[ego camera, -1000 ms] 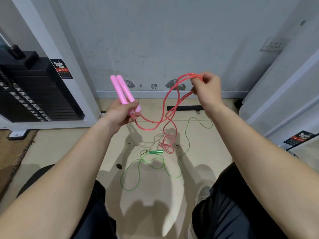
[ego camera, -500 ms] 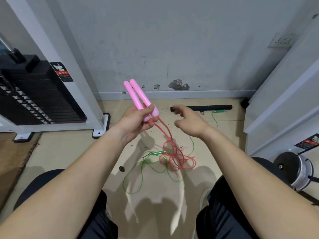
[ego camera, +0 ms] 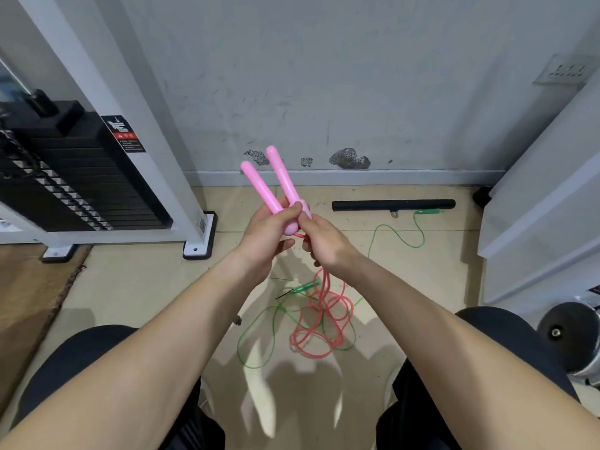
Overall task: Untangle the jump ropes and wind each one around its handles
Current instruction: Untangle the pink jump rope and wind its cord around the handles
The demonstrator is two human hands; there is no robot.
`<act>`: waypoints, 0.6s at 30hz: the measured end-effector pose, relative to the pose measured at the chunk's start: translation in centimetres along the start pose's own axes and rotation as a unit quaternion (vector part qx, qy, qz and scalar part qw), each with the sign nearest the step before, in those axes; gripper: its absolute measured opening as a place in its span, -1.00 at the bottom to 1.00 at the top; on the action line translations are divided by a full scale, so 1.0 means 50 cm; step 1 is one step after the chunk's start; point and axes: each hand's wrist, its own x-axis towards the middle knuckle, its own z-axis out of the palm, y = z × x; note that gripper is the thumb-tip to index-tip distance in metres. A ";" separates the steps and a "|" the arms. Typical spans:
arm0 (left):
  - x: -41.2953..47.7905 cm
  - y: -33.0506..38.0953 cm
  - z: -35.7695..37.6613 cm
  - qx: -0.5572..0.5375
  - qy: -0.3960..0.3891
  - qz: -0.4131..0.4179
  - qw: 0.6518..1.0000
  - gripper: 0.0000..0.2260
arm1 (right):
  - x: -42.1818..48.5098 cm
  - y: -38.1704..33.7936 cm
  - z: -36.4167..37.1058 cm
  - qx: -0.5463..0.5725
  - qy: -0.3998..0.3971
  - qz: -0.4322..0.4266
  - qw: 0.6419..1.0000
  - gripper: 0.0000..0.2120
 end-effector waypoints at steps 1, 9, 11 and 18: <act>0.001 0.003 -0.004 0.003 0.003 -0.011 1.000 -0.80 | 0.000 -0.004 -0.006 -0.020 0.014 -0.010 1.000 -0.67; 0.027 0.020 -0.073 0.153 0.247 0.091 0.952 -0.31 | -0.007 -0.026 -0.073 -0.023 0.050 -0.060 0.997 -0.57; 0.012 0.034 -0.079 0.293 0.152 0.219 0.918 -0.39 | -0.011 -0.026 -0.082 -0.035 0.019 -0.055 0.998 -0.59; -0.025 -0.020 -0.028 0.607 -0.110 0.269 0.740 0.04 | -0.023 -0.024 -0.076 -0.045 -0.098 0.014 0.994 -0.68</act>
